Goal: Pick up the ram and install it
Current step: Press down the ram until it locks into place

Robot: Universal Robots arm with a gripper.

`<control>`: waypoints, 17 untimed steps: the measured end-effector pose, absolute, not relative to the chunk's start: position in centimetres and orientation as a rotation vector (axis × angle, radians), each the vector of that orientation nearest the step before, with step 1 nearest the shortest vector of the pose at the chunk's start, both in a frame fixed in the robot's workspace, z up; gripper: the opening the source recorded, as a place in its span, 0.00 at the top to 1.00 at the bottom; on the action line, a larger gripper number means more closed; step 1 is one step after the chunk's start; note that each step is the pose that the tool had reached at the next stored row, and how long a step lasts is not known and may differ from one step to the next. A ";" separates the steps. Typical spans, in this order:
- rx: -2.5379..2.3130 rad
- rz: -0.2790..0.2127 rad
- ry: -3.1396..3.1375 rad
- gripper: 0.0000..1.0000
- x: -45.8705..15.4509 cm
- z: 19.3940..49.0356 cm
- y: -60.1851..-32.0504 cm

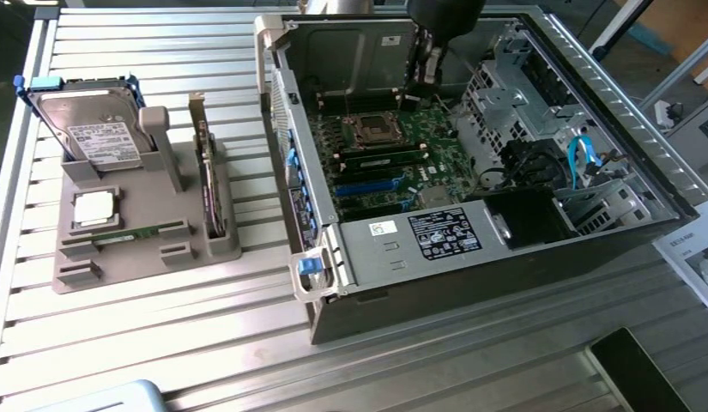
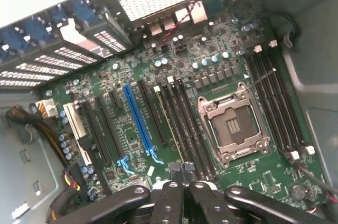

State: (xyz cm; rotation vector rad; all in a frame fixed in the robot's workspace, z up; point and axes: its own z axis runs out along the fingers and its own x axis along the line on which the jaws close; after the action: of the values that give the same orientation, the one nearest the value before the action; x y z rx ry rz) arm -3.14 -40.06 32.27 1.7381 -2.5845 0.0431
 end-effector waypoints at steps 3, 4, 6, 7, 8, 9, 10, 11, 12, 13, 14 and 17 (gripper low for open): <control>1.647 0.042 -2.642 0.89 -3.1 32.3 -40.1; 1.613 0.041 -2.663 0.89 -3.1 32.3 -40.1; 1.545 0.040 -2.702 0.89 -3.1 32.3 -40.1; 1.511 0.039 -2.721 0.89 -3.1 32.3 -40.1; 1.473 0.039 -2.742 0.89 -3.1 32.3 -40.1; 1.437 0.038 -2.760 0.89 -3.1 32.2 -40.1; 1.405 0.038 -2.776 0.89 -3.1 32.2 -40.1; 1.372 0.037 -2.793 0.89 -3.1 32.2 -40.1; 1.342 0.037 -2.806 0.89 -3.1 32.2 -40.1; 1.318 0.036 -2.818 0.89 -3.1 32.2 -40.1; 1.278 0.035 -2.836 0.89 -3.1 32.2 -40.1; 1.191 0.034 -2.873 0.89 -3.1 32.2 -40.1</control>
State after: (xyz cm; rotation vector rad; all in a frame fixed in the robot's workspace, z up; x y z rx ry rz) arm -3.14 -40.06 32.21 1.1908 -2.8728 0.0339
